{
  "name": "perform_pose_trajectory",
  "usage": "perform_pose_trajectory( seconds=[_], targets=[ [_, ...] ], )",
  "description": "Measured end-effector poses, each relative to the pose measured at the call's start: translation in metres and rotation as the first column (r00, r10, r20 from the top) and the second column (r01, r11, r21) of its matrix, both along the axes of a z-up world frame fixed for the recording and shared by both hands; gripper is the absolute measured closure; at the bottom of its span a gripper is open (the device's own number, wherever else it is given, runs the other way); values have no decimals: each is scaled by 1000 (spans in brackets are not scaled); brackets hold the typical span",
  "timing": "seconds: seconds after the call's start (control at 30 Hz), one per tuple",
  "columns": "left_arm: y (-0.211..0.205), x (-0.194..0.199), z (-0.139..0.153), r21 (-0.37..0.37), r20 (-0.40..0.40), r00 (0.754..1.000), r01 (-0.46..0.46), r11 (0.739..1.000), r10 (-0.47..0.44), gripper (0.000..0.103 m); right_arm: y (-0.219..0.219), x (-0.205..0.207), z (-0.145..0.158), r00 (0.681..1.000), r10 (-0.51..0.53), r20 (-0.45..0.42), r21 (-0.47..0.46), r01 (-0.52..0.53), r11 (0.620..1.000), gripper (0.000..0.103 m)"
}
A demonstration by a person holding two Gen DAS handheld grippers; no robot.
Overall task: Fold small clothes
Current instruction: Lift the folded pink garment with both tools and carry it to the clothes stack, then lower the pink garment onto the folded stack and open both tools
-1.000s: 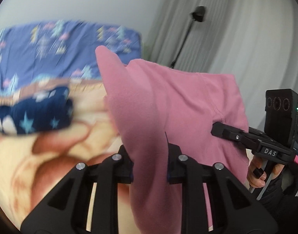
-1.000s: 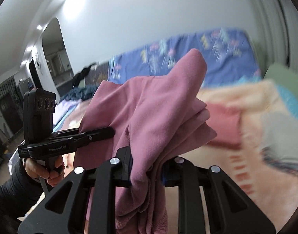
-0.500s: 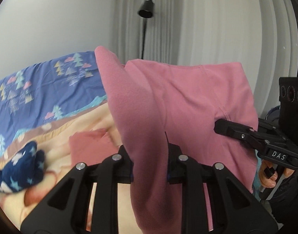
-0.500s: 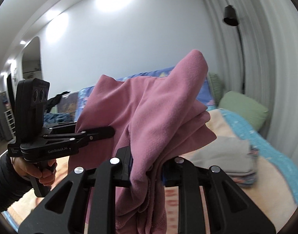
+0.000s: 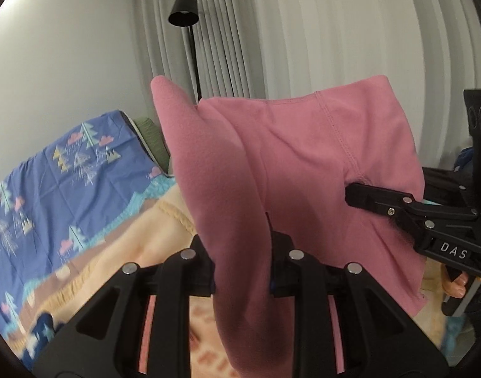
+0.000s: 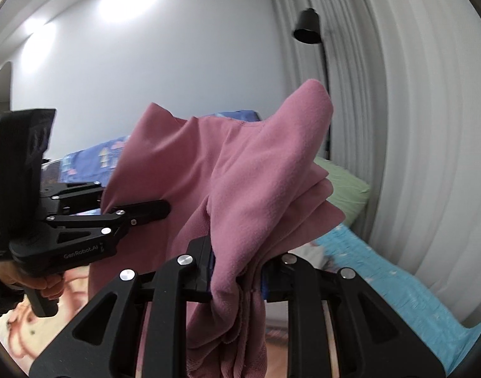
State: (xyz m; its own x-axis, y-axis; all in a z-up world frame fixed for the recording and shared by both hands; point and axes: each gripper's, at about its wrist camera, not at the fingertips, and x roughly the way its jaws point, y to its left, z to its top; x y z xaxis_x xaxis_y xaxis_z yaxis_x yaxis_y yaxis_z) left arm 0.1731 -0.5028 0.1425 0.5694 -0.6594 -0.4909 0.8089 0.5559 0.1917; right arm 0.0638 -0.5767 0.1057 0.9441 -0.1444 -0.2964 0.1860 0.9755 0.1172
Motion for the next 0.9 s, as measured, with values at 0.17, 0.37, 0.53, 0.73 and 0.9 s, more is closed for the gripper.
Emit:
perform_pose_trajectory(
  seconds=[0.17, 0.37, 0.53, 0.73, 0.9],
  targets=[
    [-44, 36, -8, 35, 51, 998, -33, 999, 31, 79, -36, 37, -5, 999, -46, -20, 28, 47, 999, 82],
    [-80, 103, -63, 103, 76, 962, -268, 958, 261, 24, -84, 115, -48, 977, -141, -162, 16, 145, 989, 48],
    [-83, 126, -171, 368, -36, 965, -228, 901, 258, 24, -134, 147, -162, 822, -240, -517, 116, 345, 931, 43],
    [-60, 116, -213, 324, -88, 961, -220, 920, 261, 24, -140, 103, -209, 887, -231, -399, 309, 368, 877, 26],
    [-40, 94, -205, 301, -115, 955, -228, 926, 272, 24, -120, 104, -197, 874, -301, -383, 209, 399, 893, 26]
  ],
)
